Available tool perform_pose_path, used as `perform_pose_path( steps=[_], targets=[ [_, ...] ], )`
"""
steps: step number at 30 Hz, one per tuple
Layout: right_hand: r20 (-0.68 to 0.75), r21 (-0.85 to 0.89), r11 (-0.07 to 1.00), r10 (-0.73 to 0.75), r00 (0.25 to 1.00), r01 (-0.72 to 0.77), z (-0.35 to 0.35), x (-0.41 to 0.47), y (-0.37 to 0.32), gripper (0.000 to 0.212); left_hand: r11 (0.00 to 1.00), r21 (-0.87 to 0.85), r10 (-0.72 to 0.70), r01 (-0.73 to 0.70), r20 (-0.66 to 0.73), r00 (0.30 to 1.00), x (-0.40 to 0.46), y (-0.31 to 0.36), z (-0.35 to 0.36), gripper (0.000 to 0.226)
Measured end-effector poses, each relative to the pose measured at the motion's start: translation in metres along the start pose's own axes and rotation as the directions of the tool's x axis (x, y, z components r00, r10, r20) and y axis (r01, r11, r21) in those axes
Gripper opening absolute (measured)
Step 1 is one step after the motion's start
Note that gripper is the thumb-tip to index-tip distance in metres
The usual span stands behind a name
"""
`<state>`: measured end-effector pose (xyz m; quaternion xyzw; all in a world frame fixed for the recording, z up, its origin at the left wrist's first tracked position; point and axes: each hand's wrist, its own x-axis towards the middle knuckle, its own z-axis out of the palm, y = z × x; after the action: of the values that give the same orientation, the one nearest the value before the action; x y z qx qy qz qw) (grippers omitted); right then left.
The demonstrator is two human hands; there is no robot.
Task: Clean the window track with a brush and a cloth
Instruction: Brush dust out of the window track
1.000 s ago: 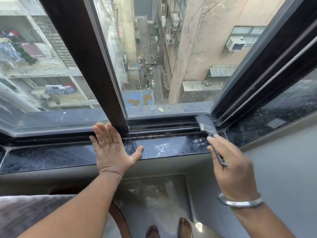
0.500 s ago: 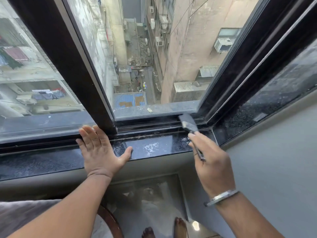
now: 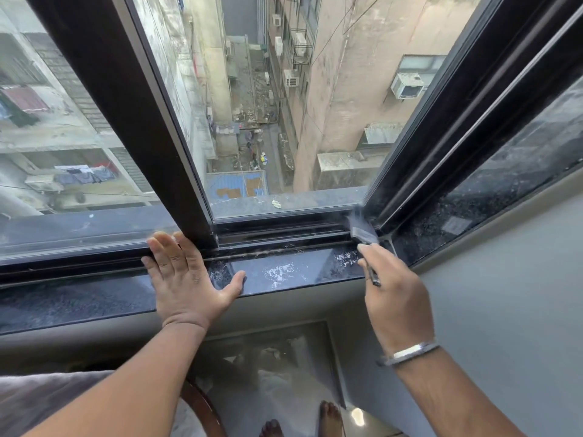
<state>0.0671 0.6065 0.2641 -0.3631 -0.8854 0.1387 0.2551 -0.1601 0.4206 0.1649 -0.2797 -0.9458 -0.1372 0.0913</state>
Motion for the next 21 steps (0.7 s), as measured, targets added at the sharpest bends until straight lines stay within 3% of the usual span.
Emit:
perform_pose_path(
  steps=[2, 4, 6, 8, 10, 13, 17, 21],
  targets=[
    [-0.091, -0.027, 0.996, 0.082, 0.993, -0.085, -0.006, 0.002, 0.012, 0.035, 1.000, 0.000, -0.008, 0.008, 0.005, 1.000, 0.000, 0.001, 0.000, 0.129],
    [-0.136, -0.017, 1.000, 0.017, 0.991, -0.020, -0.009, -0.002, 0.012, 0.038, 1.000, 0.008, -0.008, 0.008, 0.009, 1.000, 0.000, 0.001, -0.001, 0.128],
    [-0.058, 0.046, 0.993, -0.105, 0.993, 0.108, -0.005, -0.007, -0.001, 0.041, 1.000, 0.016, -0.007, 0.007, 0.012, 1.000, 0.000, 0.001, -0.001, 0.128],
    [0.057, 0.054, 0.990, -0.134, 0.989, 0.131, -0.001, -0.005, -0.011, 0.038, 1.000, 0.018, -0.007, 0.007, 0.015, 1.000, 0.000, 0.001, -0.001, 0.128],
    [0.069, -0.012, 0.999, -0.052, 0.996, 0.052, -0.004, 0.003, -0.007, 0.029, 1.000, 0.022, -0.003, 0.002, 0.019, 1.000, 0.000, 0.000, -0.001, 0.128],
    [-0.050, -0.063, 0.994, 0.081, 0.995, -0.084, -0.015, 0.007, 0.009, 0.035, 1.000, 0.018, 0.000, 0.000, 0.014, 1.000, 0.000, 0.000, -0.001, 0.128],
    [-0.061, -0.059, 0.998, -0.023, 0.998, 0.019, -0.018, -0.005, -0.005, 0.040, 1.000, 0.008, 0.003, -0.003, 0.007, 1.000, 0.000, 0.001, -0.002, 0.128],
    [-0.034, 0.011, 0.998, 0.061, 0.998, -0.061, -0.020, 0.015, -0.009, 0.035, 1.000, -0.003, 0.007, -0.007, -0.007, 1.000, -0.001, 0.001, -0.001, 0.129]
  ],
)
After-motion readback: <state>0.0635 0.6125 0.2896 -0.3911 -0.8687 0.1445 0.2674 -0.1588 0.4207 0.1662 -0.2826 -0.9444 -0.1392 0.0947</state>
